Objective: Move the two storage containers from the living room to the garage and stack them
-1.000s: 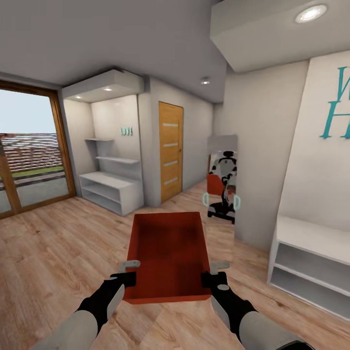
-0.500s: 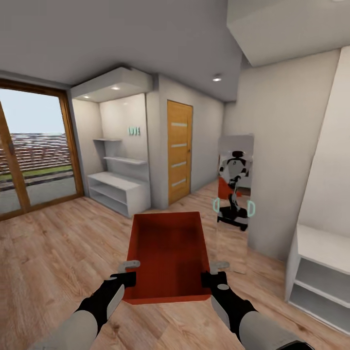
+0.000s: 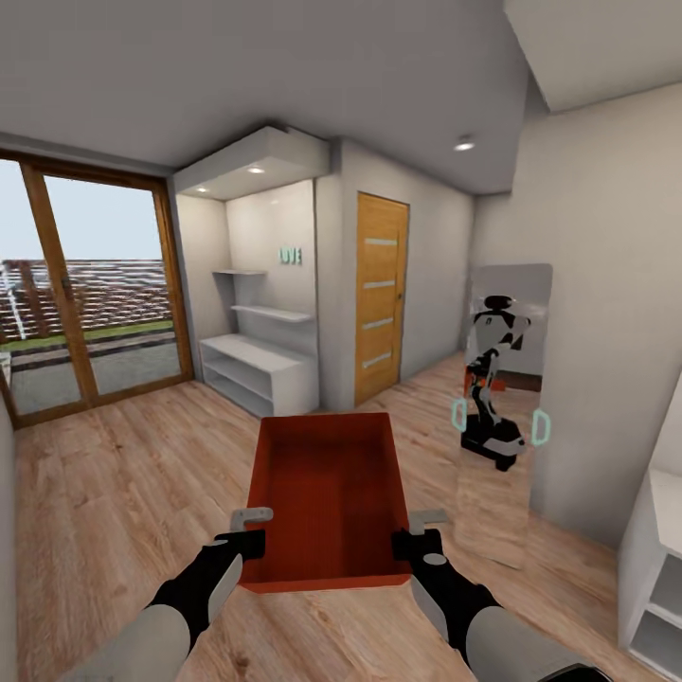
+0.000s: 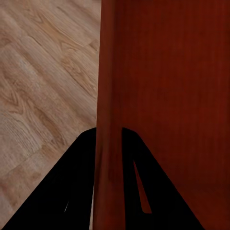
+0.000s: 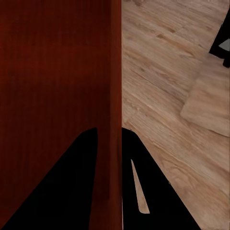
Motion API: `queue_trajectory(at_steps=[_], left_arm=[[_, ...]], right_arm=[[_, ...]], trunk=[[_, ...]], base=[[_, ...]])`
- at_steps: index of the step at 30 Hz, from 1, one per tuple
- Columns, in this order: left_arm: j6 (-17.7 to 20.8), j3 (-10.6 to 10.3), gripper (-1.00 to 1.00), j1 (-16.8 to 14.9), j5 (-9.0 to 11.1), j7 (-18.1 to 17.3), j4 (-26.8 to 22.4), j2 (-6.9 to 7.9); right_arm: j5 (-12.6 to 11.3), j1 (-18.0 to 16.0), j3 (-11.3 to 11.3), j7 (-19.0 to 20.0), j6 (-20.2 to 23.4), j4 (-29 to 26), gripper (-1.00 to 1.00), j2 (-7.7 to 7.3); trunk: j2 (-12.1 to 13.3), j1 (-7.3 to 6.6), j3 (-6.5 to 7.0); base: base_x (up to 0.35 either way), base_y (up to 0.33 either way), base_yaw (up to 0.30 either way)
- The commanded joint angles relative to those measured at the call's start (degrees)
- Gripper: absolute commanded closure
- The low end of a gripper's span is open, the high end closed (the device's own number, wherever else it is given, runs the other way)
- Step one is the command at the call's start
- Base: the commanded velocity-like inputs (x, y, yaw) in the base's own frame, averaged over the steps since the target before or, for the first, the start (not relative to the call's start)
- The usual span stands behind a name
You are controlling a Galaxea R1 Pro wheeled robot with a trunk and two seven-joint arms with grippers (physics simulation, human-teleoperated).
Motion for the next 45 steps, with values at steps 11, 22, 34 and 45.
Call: queue_trajectory(at_steps=[11,22,34,45], left_arm=[[0.43,0.12,1.0,0.03,-0.7,0.76,-0.07,0.27],[0.43,0.12,1.0,0.03,-0.7,0.73,-0.09,0.31],[0.43,0.12,1.0,0.03,-0.7,0.73,-0.14,0.31],[0.43,0.12,1.0,0.03,-0.7,0.73,-0.12,0.32]], right_arm=[[0.01,-0.12,-1.48,-0.38,-0.1,-0.13,1.0,-0.08],[0.01,-0.12,-1.48,-0.38,-0.59,-0.13,1.0,-0.03],[0.01,-0.12,-1.48,-0.39,-0.41,-0.13,1.0,-0.03],[0.01,-0.12,-1.48,-0.38,-0.09,-0.13,1.0,-0.06]], trunk=[[-0.05,0.04,-0.08],[-0.05,0.04,-0.08],[-0.05,0.04,-0.08],[-0.05,0.04,-0.08]], base=[[0.323,0.0,0.003],[0.323,0.0,0.0],[0.323,0.0,0.0],[0.323,0.0,0.0]])
